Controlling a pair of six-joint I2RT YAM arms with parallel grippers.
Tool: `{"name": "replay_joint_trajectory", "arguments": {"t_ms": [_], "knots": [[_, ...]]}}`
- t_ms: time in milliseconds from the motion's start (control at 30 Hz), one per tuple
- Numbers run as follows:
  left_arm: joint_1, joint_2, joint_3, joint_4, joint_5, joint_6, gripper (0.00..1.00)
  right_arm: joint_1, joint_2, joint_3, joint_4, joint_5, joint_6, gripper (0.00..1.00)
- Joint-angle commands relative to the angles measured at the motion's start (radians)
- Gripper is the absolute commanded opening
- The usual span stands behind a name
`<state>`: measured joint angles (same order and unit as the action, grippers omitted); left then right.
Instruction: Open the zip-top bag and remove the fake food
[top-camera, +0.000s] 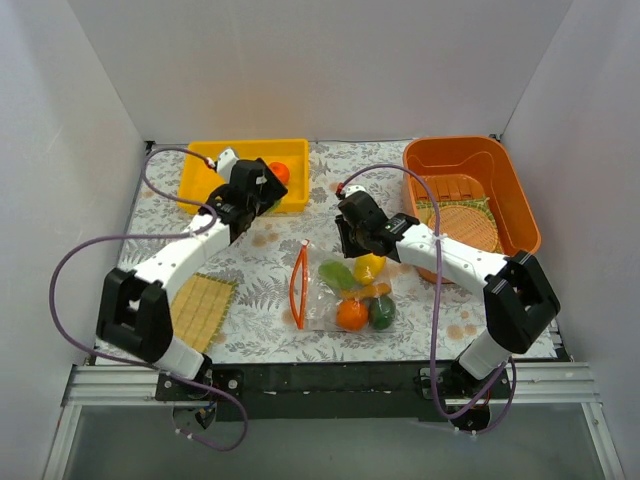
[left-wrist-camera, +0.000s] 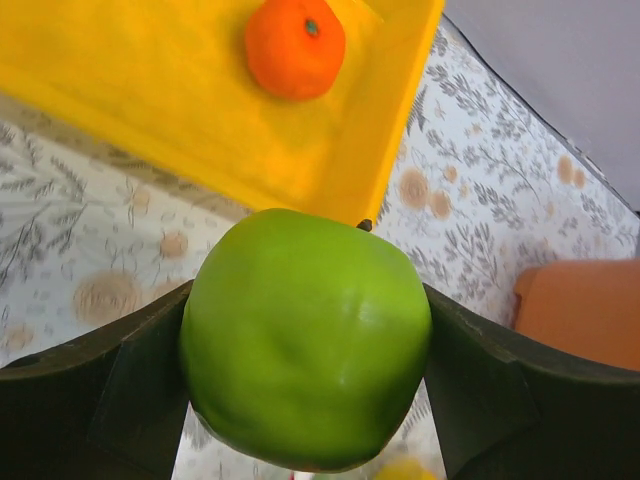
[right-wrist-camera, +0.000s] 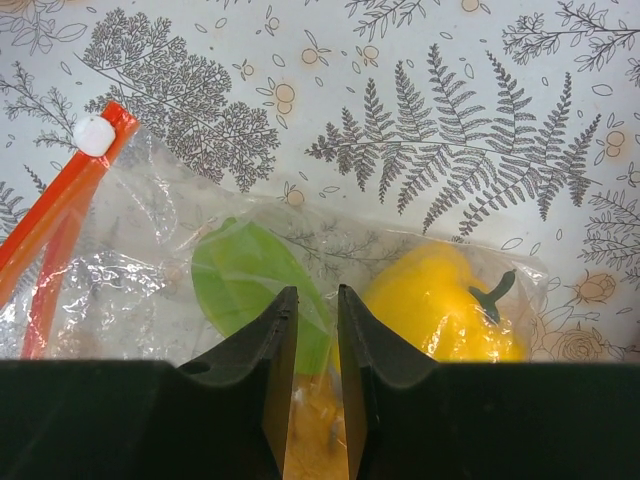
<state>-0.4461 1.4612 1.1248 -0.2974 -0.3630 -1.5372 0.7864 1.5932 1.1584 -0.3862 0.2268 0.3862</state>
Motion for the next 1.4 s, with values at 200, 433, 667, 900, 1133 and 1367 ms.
{"name": "replay_joint_trajectory", "arguments": {"t_ms": [200,433,667,900,1133,1367], "knots": [[0.204,0.465,0.335,0.113,0.16,0.097,0.45,-0.001,-0.113,0.037,-0.029,-0.047,-0.021,0.31],[0.225,0.587,0.463,0.058,0.154,0.114,0.87,-0.003,-0.174,0.015,-0.026,-0.047,-0.033,0.32],[0.228,0.45,0.434,0.004,0.157,0.141,0.98,-0.001,-0.167,0.03,-0.039,-0.053,-0.046,0.39],[0.176,0.085,0.024,-0.011,0.205,0.049,0.82,-0.003,-0.124,0.054,-0.065,-0.035,-0.058,0.4],[-0.034,-0.338,-0.412,-0.022,0.229,-0.067,0.58,-0.001,-0.11,0.02,-0.049,-0.043,-0.035,0.39],[-0.206,-0.466,-0.559,0.023,0.263,-0.213,0.47,-0.001,-0.041,0.007,-0.036,-0.052,-0.006,0.37]]}}
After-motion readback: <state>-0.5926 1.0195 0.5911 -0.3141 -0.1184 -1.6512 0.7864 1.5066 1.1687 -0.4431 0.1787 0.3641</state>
